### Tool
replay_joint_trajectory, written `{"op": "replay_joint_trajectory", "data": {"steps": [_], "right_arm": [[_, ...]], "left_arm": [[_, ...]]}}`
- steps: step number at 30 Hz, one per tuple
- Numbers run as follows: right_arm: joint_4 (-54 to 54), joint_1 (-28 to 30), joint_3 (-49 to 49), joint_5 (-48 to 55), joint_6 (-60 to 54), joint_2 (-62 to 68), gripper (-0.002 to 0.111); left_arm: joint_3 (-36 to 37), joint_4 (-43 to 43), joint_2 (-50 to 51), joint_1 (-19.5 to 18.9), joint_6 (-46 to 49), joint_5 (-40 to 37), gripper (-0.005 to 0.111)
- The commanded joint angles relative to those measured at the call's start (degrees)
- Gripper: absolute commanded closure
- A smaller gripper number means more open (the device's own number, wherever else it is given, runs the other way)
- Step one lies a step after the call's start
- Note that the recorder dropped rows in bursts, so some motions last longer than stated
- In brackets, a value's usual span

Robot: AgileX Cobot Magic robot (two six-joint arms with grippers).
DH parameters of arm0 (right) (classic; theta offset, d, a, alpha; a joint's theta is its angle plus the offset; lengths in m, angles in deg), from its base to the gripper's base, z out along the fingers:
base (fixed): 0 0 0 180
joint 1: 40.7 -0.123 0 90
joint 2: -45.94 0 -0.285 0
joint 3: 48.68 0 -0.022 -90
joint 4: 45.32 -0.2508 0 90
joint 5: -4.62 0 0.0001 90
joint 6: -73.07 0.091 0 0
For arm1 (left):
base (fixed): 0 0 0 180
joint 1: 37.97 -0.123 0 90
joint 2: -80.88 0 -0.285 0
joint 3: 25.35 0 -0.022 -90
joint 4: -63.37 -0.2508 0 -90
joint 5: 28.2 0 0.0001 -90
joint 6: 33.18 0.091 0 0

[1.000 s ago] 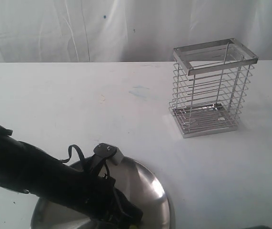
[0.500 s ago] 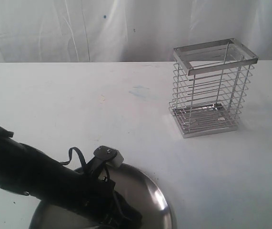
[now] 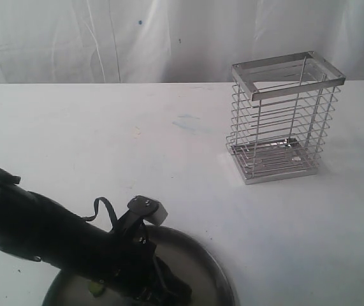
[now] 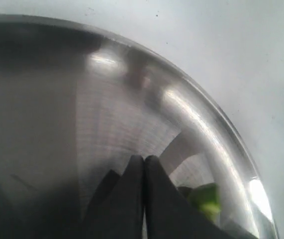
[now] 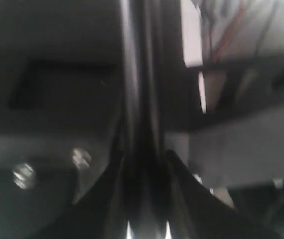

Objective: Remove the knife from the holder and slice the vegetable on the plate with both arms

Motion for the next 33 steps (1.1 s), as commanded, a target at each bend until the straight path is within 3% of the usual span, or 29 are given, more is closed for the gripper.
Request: {"op": "replay_joint_trajectory", "data": {"steps": [1, 7, 10, 16, 23, 29, 33], "right_arm": [[-2.58, -0.05, 0.21, 3.47, -1.13, -1.14, 0.108], [10.17, 0.05, 0.21, 2.83, 7.02, -6.64, 0.108], [15.96, 0.05, 0.21, 7.40, 13.29, -12.67, 0.108], [18.46, 0.05, 0.21, 12.35, 14.73, -19.18, 0.108], [18.84, 0.05, 0.21, 12.24, 10.75, -19.52, 0.108], [22.93, 0.05, 0.21, 14.83, 11.18, -19.63, 0.108], [24.03, 0.05, 0.21, 14.93, 12.05, -19.63, 0.108]], "left_arm": [[-0.93, 1.23, 1.02, 0.11, 0.39, 5.40, 0.107], [-5.05, 1.23, 0.92, 0.11, 0.64, 11.78, 0.107], [-8.08, 1.23, 2.57, 0.11, 0.78, 15.32, 0.107], [-13.34, 1.23, 5.09, -3.90, 2.59, 16.09, 0.107], [-16.44, 1.23, 5.51, -8.58, 3.84, 10.63, 0.107], [-14.37, 0.91, 1.81, -11.32, 2.02, -2.43, 0.107], [-12.96, -6.79, -2.26, -11.46, -3.92, -5.27, 0.107]]}}
